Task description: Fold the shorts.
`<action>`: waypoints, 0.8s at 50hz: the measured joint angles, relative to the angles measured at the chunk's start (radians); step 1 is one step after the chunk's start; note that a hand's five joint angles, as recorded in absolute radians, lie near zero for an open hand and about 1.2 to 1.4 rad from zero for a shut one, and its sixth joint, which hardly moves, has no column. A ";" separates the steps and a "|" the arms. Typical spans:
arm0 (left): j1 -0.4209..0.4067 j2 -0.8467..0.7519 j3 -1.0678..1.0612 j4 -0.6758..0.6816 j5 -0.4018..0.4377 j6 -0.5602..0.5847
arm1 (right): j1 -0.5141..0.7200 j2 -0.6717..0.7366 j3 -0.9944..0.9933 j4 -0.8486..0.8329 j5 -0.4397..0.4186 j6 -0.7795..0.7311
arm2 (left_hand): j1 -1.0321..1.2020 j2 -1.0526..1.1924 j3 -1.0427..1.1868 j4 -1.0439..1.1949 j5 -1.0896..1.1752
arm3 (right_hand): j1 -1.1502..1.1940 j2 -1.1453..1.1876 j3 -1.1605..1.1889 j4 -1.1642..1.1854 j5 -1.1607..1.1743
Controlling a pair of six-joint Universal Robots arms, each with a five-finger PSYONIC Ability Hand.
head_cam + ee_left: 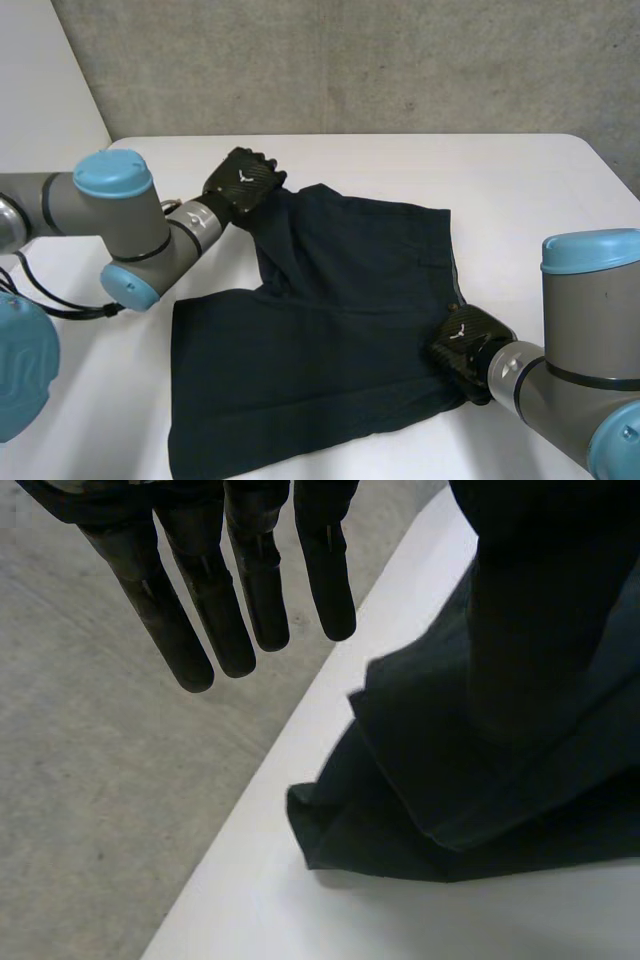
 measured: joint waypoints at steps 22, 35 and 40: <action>-0.009 -0.128 0.149 -0.127 -0.187 0.009 | -0.001 0.003 -0.005 -0.011 0.000 -0.001 | 0.596 0.648 0.623 0.658 0.598 | 0.000 0.000 0.000 0.000 0.000; 0.008 0.046 -0.086 -0.236 -0.371 0.151 | 0.005 0.005 -0.006 -0.011 0.000 0.013 | 0.596 0.650 0.626 0.659 0.598 | 0.000 0.000 0.000 0.000 0.000; 0.017 0.050 -0.126 -0.236 -0.389 0.185 | 0.008 0.005 -0.007 -0.009 0.000 0.032 | 0.593 0.637 0.615 0.643 0.598 | 0.000 0.000 0.000 0.000 0.000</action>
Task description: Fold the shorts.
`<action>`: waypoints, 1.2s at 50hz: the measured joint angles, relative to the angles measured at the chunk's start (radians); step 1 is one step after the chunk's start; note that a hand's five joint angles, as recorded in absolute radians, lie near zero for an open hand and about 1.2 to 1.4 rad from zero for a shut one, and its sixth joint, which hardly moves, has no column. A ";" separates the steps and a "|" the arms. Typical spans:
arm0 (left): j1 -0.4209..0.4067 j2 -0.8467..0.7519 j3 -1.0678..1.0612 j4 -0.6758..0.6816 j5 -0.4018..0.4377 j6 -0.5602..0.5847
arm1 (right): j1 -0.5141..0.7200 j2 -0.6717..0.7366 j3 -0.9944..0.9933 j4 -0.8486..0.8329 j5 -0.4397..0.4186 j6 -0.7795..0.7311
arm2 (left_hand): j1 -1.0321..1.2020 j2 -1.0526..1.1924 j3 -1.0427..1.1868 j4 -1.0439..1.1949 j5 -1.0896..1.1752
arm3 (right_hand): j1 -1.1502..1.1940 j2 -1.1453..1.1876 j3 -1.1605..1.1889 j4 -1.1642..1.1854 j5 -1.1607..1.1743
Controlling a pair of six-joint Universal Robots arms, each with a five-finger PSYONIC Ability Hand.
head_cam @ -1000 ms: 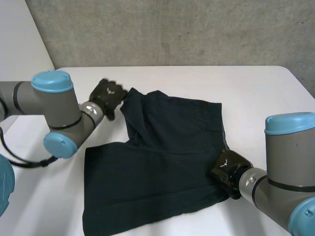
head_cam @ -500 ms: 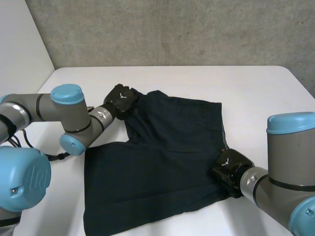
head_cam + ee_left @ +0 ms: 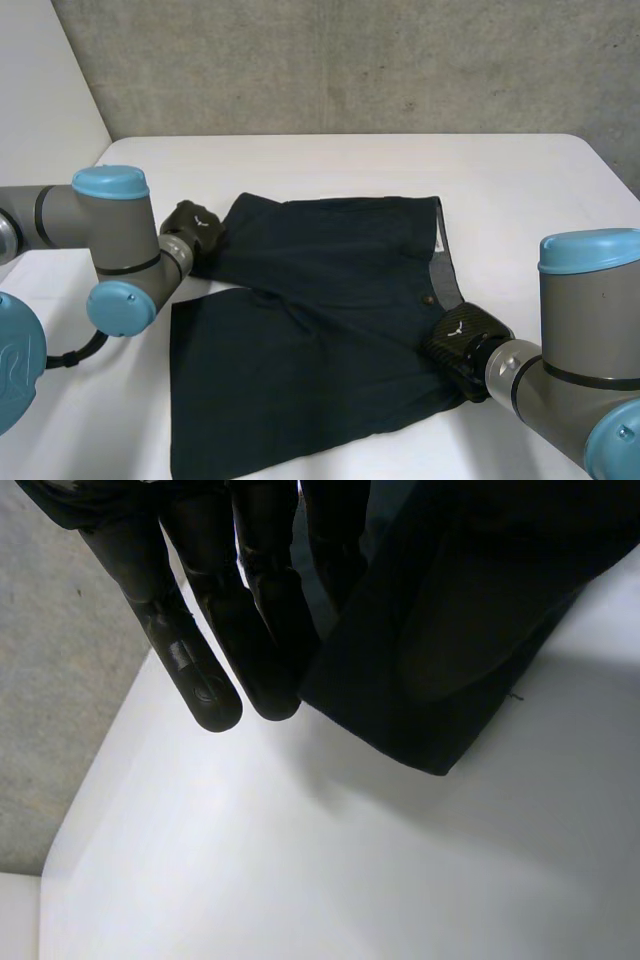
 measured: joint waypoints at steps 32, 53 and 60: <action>-0.005 0.703 -0.645 -0.101 0.045 -0.507 | -0.008 -0.005 -0.107 -0.013 -0.049 0.357 | -0.672 -0.716 -0.707 -0.728 -0.686 | 0.000 0.000 0.000 0.000 0.000; -0.185 0.894 -1.010 -0.152 0.016 -0.718 | -0.109 0.049 -0.128 -0.125 -0.086 0.613 | -0.712 -0.756 -0.744 -0.765 -0.723 | 0.000 0.000 0.002 0.000 0.000; -0.208 0.795 -0.990 -0.080 -0.060 -0.723 | -0.117 0.042 -0.105 -0.131 -0.087 0.608 | -0.712 -0.756 -0.744 -0.765 -0.723 | 0.000 0.000 0.002 0.000 0.000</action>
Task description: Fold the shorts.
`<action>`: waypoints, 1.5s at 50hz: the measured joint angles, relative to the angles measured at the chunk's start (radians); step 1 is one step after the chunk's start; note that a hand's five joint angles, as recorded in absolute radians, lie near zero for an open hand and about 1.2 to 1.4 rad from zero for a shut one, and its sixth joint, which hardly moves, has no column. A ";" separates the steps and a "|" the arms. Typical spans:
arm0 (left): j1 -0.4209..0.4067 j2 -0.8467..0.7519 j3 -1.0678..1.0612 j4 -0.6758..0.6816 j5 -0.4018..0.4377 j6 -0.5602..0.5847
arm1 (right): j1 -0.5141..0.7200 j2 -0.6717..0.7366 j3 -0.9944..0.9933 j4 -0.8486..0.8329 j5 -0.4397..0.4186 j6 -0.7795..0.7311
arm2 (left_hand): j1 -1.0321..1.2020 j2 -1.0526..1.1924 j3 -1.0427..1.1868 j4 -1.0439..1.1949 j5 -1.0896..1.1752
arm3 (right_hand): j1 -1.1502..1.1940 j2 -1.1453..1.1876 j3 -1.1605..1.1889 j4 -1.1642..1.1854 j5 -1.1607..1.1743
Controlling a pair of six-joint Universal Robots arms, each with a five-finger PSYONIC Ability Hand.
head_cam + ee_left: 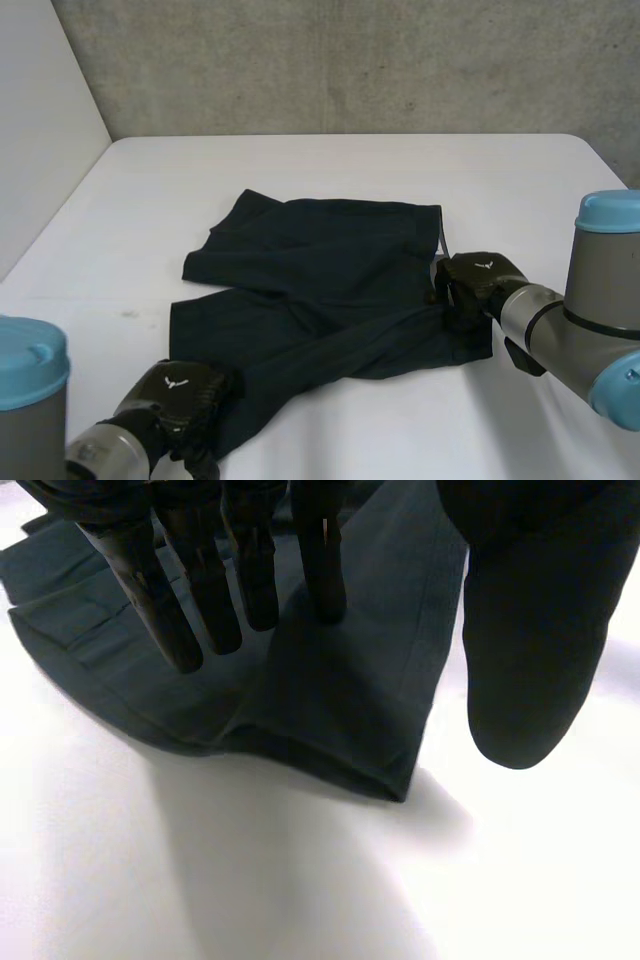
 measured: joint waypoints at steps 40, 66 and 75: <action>0.021 0.123 0.084 0.175 -0.164 0.324 | 0.002 -0.137 0.073 0.186 -0.012 -0.434 | 0.688 0.769 0.752 0.781 0.771 | 0.000 0.000 0.000 0.000 0.000; 0.157 0.213 0.095 -0.072 0.064 0.267 | -0.040 -0.321 0.096 0.454 -0.025 -0.766 | 0.702 0.773 0.757 0.781 0.771 | 0.000 0.000 0.000 0.000 0.000; 0.145 -0.129 0.341 0.202 0.035 0.268 | -0.027 -0.130 -0.103 0.339 -0.002 -0.658 | 0.706 0.774 0.757 0.781 0.771 | 0.000 0.000 0.000 0.000 0.000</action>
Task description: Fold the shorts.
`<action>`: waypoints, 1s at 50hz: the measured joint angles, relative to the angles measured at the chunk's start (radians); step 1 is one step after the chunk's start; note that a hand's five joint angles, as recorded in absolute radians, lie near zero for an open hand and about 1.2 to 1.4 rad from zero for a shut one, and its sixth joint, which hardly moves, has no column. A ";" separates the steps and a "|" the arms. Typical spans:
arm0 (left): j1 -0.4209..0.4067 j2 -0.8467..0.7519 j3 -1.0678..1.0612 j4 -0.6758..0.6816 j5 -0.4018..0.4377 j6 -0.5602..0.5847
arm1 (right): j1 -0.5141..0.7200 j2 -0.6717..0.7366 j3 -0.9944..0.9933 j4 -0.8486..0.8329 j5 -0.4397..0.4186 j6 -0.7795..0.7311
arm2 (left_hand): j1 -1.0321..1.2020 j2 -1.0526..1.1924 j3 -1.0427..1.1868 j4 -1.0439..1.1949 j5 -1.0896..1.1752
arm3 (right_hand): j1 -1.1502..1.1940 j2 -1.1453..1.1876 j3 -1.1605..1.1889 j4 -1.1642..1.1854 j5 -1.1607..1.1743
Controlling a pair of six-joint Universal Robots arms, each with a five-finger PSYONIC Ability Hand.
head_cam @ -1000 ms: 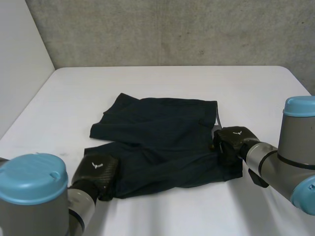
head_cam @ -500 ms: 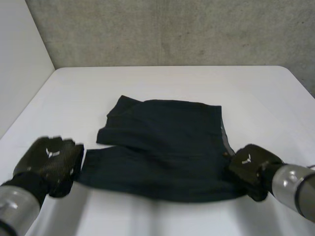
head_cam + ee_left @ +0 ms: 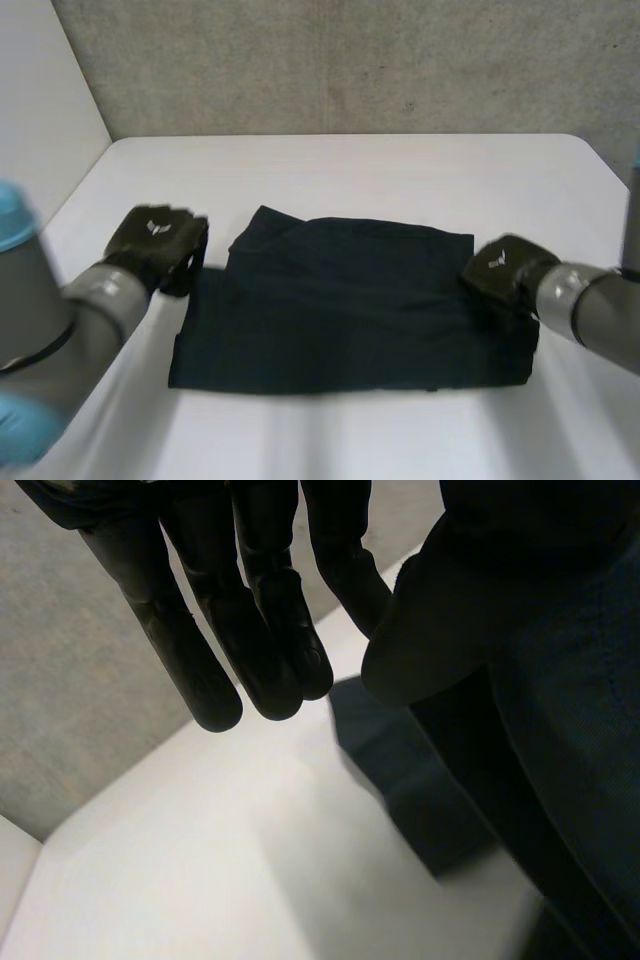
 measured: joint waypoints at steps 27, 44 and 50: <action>-0.088 -0.943 1.180 0.106 -0.168 0.093 | 0.062 0.666 -0.580 -0.717 0.129 0.063 | -0.629 -0.608 -0.574 -0.589 -0.568 | -0.764 -0.896 -0.898 -0.900 -0.836; -0.084 -0.507 0.615 0.104 -0.094 -0.101 | -0.003 0.197 -0.178 -0.382 0.015 0.535 | -0.952 -0.998 -0.974 -0.993 -0.960 | -0.785 -0.951 -0.970 -0.956 -0.899; -0.070 -0.327 0.336 0.116 -0.006 -0.187 | -0.050 0.157 -0.031 -0.291 -0.066 0.603 | -0.952 -0.998 -0.974 -0.993 -0.960 | -0.774 -0.901 -0.914 -0.921 -0.856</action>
